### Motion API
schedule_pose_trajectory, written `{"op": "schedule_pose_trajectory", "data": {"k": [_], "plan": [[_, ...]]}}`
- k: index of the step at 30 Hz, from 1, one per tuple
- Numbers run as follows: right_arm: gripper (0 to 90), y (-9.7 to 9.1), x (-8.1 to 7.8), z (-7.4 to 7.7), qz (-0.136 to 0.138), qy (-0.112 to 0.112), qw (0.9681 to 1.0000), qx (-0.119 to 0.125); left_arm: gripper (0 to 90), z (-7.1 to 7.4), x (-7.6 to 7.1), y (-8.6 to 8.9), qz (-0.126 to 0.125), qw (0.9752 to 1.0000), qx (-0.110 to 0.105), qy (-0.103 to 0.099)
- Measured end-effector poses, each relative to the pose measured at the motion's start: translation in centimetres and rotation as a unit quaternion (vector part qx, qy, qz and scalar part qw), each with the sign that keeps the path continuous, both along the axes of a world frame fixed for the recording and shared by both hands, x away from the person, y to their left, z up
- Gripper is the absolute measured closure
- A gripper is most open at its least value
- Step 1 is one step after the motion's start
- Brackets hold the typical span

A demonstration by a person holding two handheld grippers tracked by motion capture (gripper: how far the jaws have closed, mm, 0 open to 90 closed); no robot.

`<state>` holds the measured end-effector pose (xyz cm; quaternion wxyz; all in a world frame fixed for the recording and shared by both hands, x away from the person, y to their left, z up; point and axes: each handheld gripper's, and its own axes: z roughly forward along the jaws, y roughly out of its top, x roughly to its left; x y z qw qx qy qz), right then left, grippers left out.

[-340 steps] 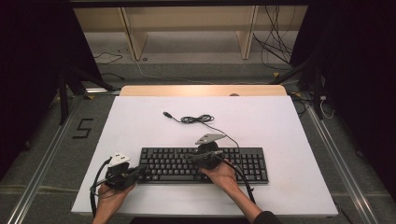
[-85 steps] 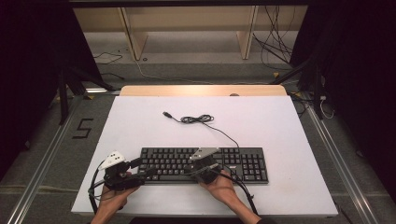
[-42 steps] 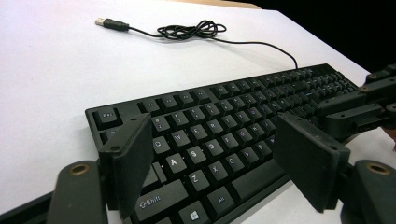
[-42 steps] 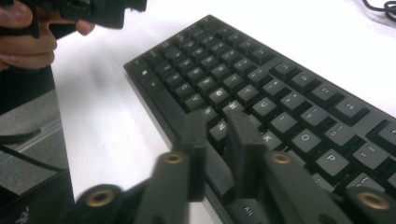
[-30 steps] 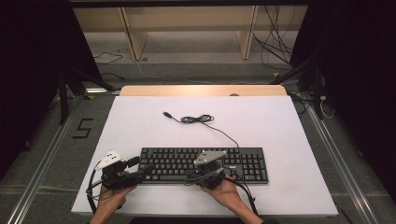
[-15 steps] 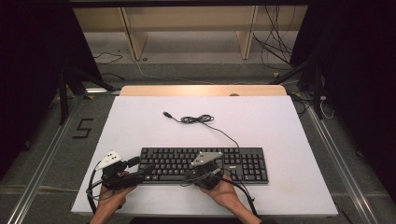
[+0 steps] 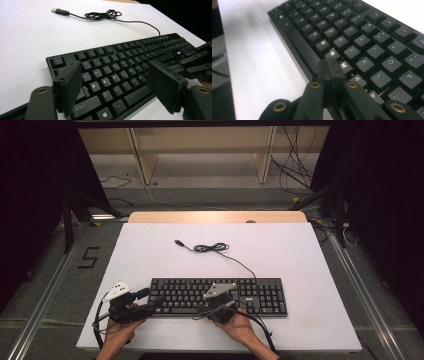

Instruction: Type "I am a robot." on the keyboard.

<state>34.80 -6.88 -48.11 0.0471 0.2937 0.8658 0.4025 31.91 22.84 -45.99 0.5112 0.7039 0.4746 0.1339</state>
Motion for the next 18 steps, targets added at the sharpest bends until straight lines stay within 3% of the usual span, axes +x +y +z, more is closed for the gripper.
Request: {"op": "schedule_pose_trajectory", "data": {"k": [9, 15, 18], "plan": [[70.9, -1.5, 0.1, 1.4, -0.017, -0.002, 0.9983, 0.055, 33.2, -0.2, 0.3, 0.2, 0.005, 0.9999, 0.005, 0.01], [54.2, -2.7, 0.3, 2.0, -0.032, 0.0, 0.9972, 0.068, 44.6, -0.5, 0.7, 0.0, 0.009, 0.9996, 0.014, 0.024], [52.6, -3.0, 0.3, 2.1, -0.036, -0.002, 0.997, 0.068, 52.2, -0.7, 0.9, -0.1, 0.008, 0.9992, 0.022, 0.033]]}}
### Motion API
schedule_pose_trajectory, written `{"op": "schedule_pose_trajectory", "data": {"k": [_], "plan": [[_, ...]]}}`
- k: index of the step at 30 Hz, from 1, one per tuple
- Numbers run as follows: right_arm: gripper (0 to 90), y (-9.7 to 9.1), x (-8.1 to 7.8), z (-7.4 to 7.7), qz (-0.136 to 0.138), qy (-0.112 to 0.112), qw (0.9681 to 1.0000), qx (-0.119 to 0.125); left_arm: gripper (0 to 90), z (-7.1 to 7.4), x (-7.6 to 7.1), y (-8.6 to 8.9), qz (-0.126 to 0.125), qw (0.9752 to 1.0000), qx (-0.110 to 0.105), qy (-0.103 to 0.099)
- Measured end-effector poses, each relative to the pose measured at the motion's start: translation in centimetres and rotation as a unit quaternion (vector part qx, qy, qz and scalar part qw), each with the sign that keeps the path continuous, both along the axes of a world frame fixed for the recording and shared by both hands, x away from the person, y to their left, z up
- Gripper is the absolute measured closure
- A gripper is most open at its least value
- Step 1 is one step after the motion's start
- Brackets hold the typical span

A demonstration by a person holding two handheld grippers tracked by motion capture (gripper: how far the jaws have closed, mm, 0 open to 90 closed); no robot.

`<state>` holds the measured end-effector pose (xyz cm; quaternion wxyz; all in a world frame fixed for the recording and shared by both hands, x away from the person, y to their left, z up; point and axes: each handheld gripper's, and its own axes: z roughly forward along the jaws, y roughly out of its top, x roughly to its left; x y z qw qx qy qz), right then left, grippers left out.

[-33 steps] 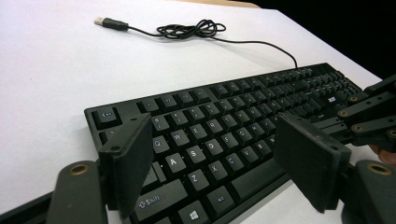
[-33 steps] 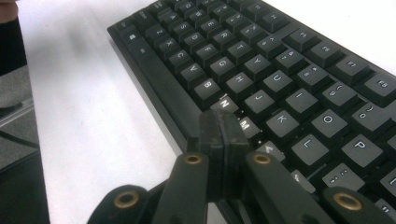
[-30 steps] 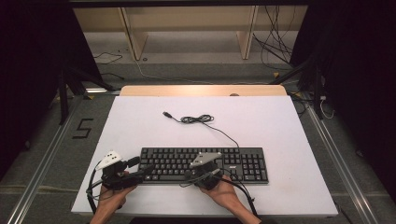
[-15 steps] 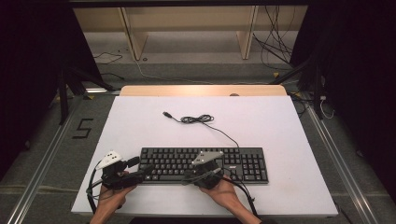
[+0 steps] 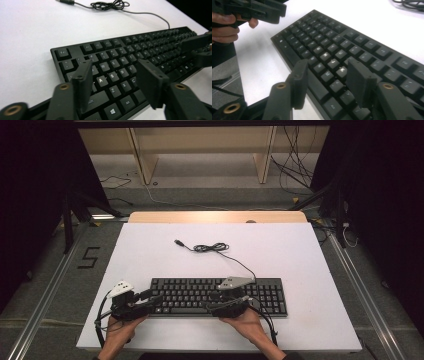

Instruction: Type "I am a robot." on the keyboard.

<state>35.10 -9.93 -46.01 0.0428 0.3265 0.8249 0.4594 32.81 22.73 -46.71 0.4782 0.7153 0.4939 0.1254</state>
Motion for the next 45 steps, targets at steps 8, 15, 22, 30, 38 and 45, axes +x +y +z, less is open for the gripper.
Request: {"op": "schedule_pose_trajectory", "data": {"k": [8, 15, 22, 30, 38, 45], "plan": [[41.0, -0.5, -0.3, 0.3, 0.0, -0.015, 0.9999, 0.007, 68.0, -0.2, 0.5, -0.4, -0.013, 0.9997, 0.018, 0.007], [37.2, -1.0, -0.6, 0.5, -0.007, -0.023, 0.9996, 0.014, 81.1, -0.3, 0.8, -0.7, -0.018, 0.9992, 0.036, 0.009], [35.2, -1.4, -0.8, 0.6, -0.011, -0.023, 0.9996, 0.015, 88.8, -0.4, 1.4, -0.6, -0.017, 0.9981, 0.056, 0.021], [33.2, -1.5, -1.0, 0.7, -0.014, -0.027, 0.9994, 0.018, 88.9, -0.8, 1.9, -0.6, -0.016, 0.9971, 0.065, 0.036], [32.5, -1.4, -1.1, 0.7, -0.012, -0.027, 0.9994, 0.016, 88.9, -1.0, 2.2, -1.2, -0.019, 0.9968, 0.067, 0.038], [31.8, -1.4, -1.2, 0.8, -0.014, -0.031, 0.9992, 0.02, 88.9, -1.3, 2.5, -1.4, -0.022, 0.9954, 0.08, 0.048]]}}
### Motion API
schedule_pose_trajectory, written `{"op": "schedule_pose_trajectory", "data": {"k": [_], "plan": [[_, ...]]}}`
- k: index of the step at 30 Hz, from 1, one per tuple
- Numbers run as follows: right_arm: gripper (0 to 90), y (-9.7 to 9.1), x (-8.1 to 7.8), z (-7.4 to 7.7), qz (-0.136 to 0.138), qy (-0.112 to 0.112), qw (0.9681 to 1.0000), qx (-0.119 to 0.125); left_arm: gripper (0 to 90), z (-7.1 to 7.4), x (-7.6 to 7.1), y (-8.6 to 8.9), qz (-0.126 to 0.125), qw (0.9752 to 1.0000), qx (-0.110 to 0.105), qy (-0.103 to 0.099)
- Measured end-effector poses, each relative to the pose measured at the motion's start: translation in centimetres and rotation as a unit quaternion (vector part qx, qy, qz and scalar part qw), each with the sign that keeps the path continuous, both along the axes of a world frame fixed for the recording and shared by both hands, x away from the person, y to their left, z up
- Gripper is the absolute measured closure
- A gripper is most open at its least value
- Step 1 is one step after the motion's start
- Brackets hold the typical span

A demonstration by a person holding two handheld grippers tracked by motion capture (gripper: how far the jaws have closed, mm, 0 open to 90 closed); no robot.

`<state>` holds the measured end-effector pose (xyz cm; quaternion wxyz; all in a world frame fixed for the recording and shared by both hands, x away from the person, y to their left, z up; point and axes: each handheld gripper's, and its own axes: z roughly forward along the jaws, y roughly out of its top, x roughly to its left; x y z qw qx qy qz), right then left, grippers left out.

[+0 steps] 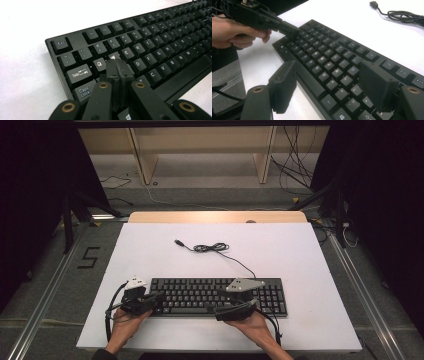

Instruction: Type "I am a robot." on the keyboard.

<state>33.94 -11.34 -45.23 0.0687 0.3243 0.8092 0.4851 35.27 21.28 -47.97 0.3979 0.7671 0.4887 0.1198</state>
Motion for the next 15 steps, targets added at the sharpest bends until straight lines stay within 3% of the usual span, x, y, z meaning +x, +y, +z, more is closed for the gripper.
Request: {"op": "schedule_pose_trajectory", "data": {"k": [10, 15], "plan": [[31.4, 0.13, -0.22, 0.12, 0.003, -0.003, 1.0, 0.0, 89.1, -0.19, -0.07, -0.67, 0.0, 0.9997, 0.025, -0.005], [31.4, 0.19, -0.3, 0.16, 0.004, -0.005, 1.0, 0.0, 88.8, -0.23, -0.17, -0.57, 0.002, 0.9998, 0.019, -0.007]]}}
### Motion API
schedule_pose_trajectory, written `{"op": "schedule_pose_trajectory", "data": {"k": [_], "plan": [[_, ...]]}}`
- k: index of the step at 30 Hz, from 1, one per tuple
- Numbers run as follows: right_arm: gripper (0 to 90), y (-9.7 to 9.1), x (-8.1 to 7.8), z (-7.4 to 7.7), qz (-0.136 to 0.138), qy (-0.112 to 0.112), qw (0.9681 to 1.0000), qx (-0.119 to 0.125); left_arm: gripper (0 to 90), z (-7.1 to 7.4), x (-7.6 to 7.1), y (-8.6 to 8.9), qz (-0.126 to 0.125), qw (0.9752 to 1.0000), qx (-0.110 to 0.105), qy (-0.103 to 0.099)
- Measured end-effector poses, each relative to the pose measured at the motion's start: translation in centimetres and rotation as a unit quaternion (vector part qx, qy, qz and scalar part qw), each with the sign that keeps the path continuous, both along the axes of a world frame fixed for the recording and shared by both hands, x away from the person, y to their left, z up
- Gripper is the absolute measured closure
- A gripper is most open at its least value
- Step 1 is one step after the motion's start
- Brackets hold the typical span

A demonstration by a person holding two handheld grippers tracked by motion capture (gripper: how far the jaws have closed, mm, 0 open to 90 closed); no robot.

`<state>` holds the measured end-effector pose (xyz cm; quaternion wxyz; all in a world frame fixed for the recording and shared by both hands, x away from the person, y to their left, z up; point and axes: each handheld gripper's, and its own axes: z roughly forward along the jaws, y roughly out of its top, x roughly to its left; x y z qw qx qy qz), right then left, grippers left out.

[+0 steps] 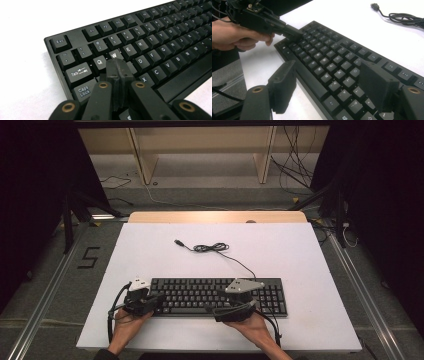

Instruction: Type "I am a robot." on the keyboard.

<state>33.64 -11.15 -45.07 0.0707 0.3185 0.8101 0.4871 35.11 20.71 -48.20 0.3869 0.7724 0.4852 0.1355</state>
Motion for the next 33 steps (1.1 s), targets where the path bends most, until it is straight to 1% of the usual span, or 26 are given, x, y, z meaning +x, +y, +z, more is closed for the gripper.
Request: {"op": "schedule_pose_trajectory", "data": {"k": [1, 2, 3, 4, 5, 7, 10, 11, 13, 14, 15, 16, 18, 19, 20, 21, 22, 23, 24, 27, 28, 29, 30, 31, 33], "plan": [[31.4, 0.0, 0.0, 0.0, 0.0, 0.0, 1.0, 0.0, 88.8, 0.0, -0.1, 0.0, -0.001, 1.0, -0.005, -0.001], [31.5, 0.0, 0.0, 0.0, 0.0, -0.001, 1.0, 0.001, 85.9, 0.1, -0.1, 0.1, -0.002, 0.9999, -0.012, 0.0], [31.4, 0.0, 0.0, 0.0, 0.0, -0.001, 1.0, 0.001, 82.8, 0.2, -0.1, 0.2, -0.003, 0.9999, -0.015, 0.001], [31.4, 0.0, 0.0, 0.0, 0.0, -0.002, 1.0, 0.001, 78.7, 0.6, -0.4, 0.1, 0.0, 0.9999, -0.011, -0.003], [31.4, 0.0, 0.0, 0.0, 0.0, -0.002, 1.0, 0.003, 77.6, 0.6, -0.4, 0.1, 0.0, 0.9999, -0.011, -0.003], [31.5, 0.0, 0.1, -0.1, 0.0, -0.002, 1.0, 0.003, 73.1, 0.9, -0.6, 0.3, 0.004, 0.9997, -0.022, -0.007], [31.5, 0.2, 0.0, -0.2, 0.001, 0.0, 1.0, 0.002, 67.4, 1.0, -0.8, 0.4, 0.004, 0.9997, -0.024, -0.008], [31.5, 0.2, 0.0, -0.2, 0.001, 0.0, 1.0, 0.002, 67.4, 1.0, -0.9, 0.5, 0.006, 0.9997, -0.022, -0.007], [31.9, 0.5, 0.0, -0.3, 0.002, 0.002, 1.0, 0.001, 61.1, 1.2, -1.1, 0.7, 0.013, 0.9994, -0.031, -0.007], [31.9, 0.5, 0.0, -0.3, 0.002, 0.002, 1.0, 0.001, 58.6, 1.2, -1.1, 0.7, 0.013, 0.9994, -0.031, -0.007], [32.8, 0.7, 0.1, -0.4, 0.005, 0.003, 1.0, 0.0, 57.0, 1.3, -1.2, 1.0, 0.011, 0.999, -0.042, -0.01], [33.6, 0.7, 0.1, -0.5, 0.006, 0.002, 1.0, -0.001, 54.7, 1.3, -1.2, 1.0, 0.011, 0.999, -0.042, -0.01], [35.4, 1.0, 0.2, -0.6, 0.009, 0.006, 0.9999, -0.001, 49.6, 1.4, -1.3, 1.2, 0.009, 0.9982, -0.058, -0.013], [36.4, 1.1, 0.2, -0.7, 0.011, 0.01, 0.9999, -0.003, 47.3, 1.5, -1.4, 1.2, 0.011, 0.9979, -0.062, -0.014], [37.5, 1.2, 0.2, -0.8, 0.01, 0.009, 0.9999, -0.005, 45.4, 1.6, -1.6, 1.4, 0.004, 0.9975, -0.069, -0.018], [38.9, 1.3, 0.2, -0.8, 0.01, 0.01, 0.9999, -0.008, 44.2, 1.6, -1.6, 1.4, 0.004, 0.9975, -0.069, -0.018], [39.9, 1.4, 0.2, -0.8, 0.013, 0.01, 0.9998, -0.008, 42.8, 1.6, -1.7, 1.3, 0.004, 0.9969, -0.076, -0.02], [41.1, 1.5, 0.2, -0.8, 0.014, 0.01, 0.9998, -0.009, 41.3, 1.7, -1.7, 1.3, 0.004, 0.9966, -0.08, -0.021], [42.8, 1.6, 0.3, -0.9, 0.013, 0.008, 0.9998, -0.009, 39.9, 1.7, -1.8, 1.3, 0.0, 0.9966, -0.079, -0.023], [48.2, 1.7, 0.3, -0.8, 0.015, 0.011, 0.9998, -0.009, 36.7, 1.9, -2.0, 1.2, 0.001, 0.9956, -0.089, -0.028], [50.9, 1.8, 0.4, -0.9, 0.015, 0.011, 0.9998, -0.008, 35.5, 1.9, -2.0, 1.2, 0.001, 0.9956, -0.089, -0.028], [50.9, 1.8, 0.4, -0.9, 0.015, 0.011, 0.9998, -0.008, 35.5, 1.9, -2.0, 1.1, 0.002, 0.9956, -0.089, -0.03], [56.8, 1.9, 0.4, -0.9, 0.017, 0.016, 0.9997, -0.011, 33.9, 1.9, -2.1, 1.2, 0.002, 0.9955, -0.09, -0.03], [59.2, 1.9, 0.5, -1.0, 0.019, 0.016, 0.9996, -0.012, 33.2, 2.0, -2.2, 1.2, 0.004, 0.995, -0.095, -0.031], [63.9, 2.1, 0.5, -1.1, 0.02, 0.019, 0.9995, -0.013, 31.9, 2.0, -2.2, 1.2, 0.004, 0.9947, -0.097, -0.033]]}}
